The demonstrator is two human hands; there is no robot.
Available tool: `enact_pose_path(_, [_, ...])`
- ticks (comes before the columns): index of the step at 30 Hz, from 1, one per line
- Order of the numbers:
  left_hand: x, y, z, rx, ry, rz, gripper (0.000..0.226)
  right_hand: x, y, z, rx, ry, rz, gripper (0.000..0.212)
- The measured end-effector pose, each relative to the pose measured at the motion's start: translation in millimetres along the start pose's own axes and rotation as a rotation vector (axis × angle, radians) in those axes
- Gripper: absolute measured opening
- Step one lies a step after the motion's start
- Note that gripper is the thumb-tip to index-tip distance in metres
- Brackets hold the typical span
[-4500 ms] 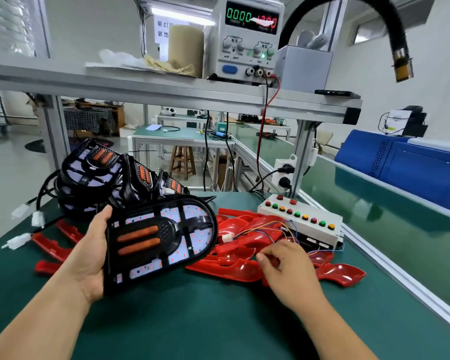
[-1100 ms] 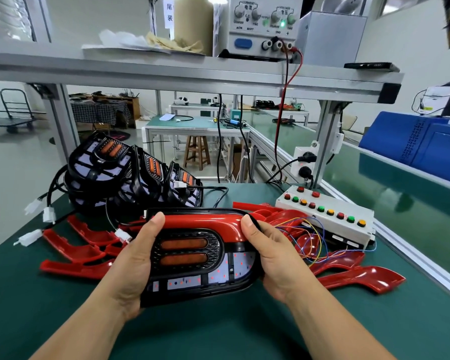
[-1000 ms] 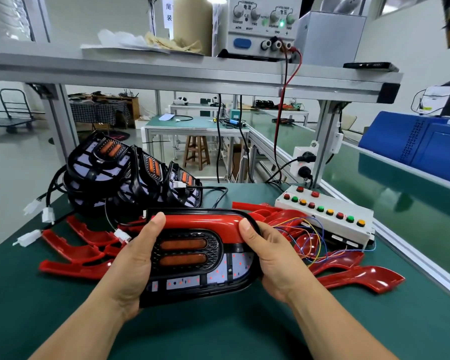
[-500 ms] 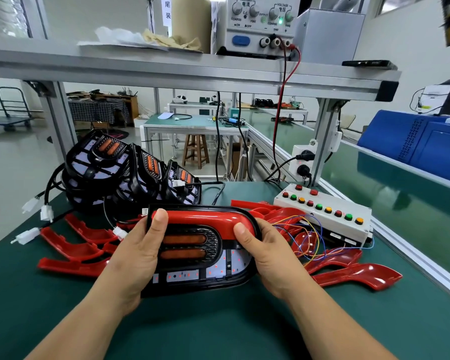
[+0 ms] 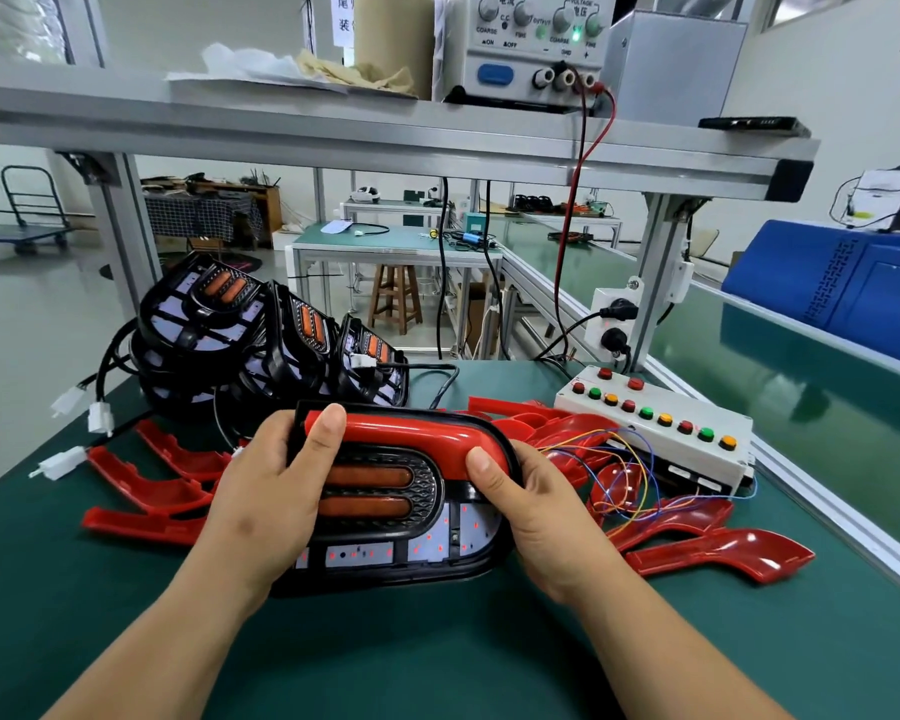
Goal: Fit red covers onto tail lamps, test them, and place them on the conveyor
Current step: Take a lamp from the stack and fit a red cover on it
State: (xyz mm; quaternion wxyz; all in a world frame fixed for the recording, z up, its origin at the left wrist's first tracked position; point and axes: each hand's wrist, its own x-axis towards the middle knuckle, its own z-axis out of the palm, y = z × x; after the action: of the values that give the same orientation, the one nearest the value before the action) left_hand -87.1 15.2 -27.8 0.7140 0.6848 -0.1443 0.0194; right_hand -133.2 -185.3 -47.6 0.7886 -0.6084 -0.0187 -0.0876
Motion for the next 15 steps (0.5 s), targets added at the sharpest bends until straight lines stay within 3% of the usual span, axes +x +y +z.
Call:
enact_pose_path(3, [1.1,1.4,-1.3,-0.075,-0.03,-0.029,0.052,-0.2,1.4,2.7,0.004,0.006,-0.007,0.049])
enact_pose_path(7, [4.3,-2.9,-7.1,0.019,-0.013,-0.009,0.052,-0.4,1.4,5.1,0.04,0.015,-0.001,0.05])
enact_pose_path(15, [4.9,-1.0,-4.9,-0.116,-0.042,-0.022,0.049,-1.6,-3.5,8.5,0.16,0.028,-0.011,0.049])
